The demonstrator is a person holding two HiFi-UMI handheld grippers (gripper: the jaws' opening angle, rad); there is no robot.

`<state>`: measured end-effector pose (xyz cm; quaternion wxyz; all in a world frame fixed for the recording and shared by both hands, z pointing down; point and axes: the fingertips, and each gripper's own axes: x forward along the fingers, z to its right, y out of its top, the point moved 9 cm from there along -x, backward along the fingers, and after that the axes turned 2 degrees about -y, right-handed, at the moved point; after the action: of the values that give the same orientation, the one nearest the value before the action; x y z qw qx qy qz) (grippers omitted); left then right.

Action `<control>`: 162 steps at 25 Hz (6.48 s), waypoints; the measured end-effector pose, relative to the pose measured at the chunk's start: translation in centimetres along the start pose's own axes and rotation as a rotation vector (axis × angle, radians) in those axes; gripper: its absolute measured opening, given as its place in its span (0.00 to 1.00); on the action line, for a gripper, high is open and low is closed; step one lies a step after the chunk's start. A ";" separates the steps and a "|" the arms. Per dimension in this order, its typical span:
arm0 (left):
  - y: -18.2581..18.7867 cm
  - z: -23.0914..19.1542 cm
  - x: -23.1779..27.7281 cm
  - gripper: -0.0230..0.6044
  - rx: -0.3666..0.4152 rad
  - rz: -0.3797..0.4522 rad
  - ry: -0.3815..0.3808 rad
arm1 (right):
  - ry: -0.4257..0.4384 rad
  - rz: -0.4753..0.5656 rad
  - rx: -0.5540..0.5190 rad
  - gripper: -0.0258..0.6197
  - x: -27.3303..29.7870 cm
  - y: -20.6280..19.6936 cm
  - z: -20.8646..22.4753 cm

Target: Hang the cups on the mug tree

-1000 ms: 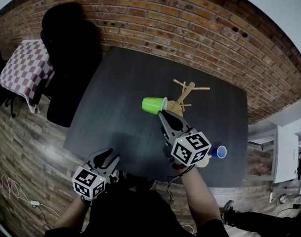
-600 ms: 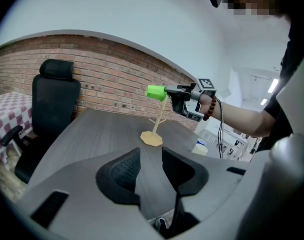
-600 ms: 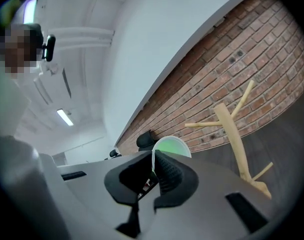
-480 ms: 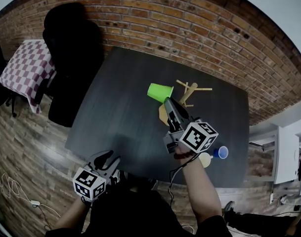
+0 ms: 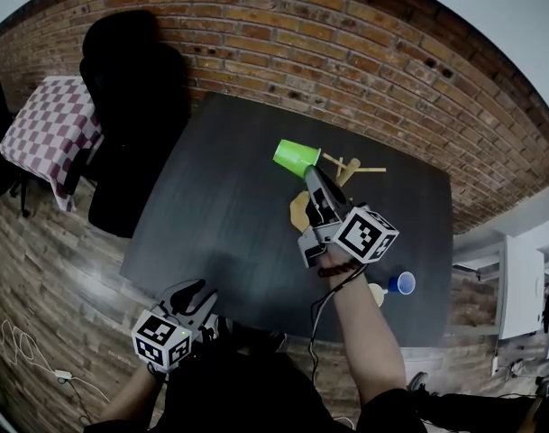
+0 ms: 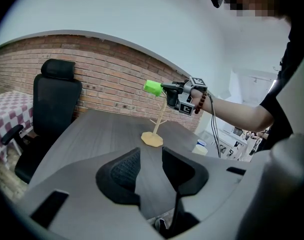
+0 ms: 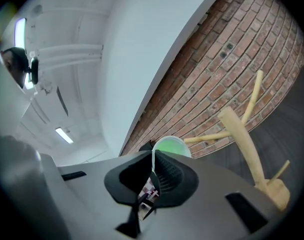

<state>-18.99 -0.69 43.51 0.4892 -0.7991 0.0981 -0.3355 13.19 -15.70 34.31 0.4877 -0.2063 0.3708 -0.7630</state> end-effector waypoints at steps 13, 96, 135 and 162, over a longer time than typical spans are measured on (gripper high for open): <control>0.0 -0.7 -0.4 0.27 -0.002 -0.001 -0.003 | -0.043 0.081 0.068 0.10 -1.0 0.7 1.7; 4.0 5.6 2.7 0.19 0.072 0.159 -0.116 | -0.389 -0.258 -0.335 0.10 -20.5 -12.5 -5.5; 3.5 8.2 5.0 0.19 0.076 0.133 -0.452 | -0.411 -0.279 -0.332 0.10 -20.2 -13.8 -6.9; 2.5 4.5 6.6 0.19 -0.018 0.111 -0.426 | -1.028 -0.053 -0.009 0.10 -35.5 -8.4 7.6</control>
<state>-10.76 -1.92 42.94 0.5095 -0.8496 0.0391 -0.1307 28.97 15.43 47.30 0.5868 -0.5661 0.0808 -0.5733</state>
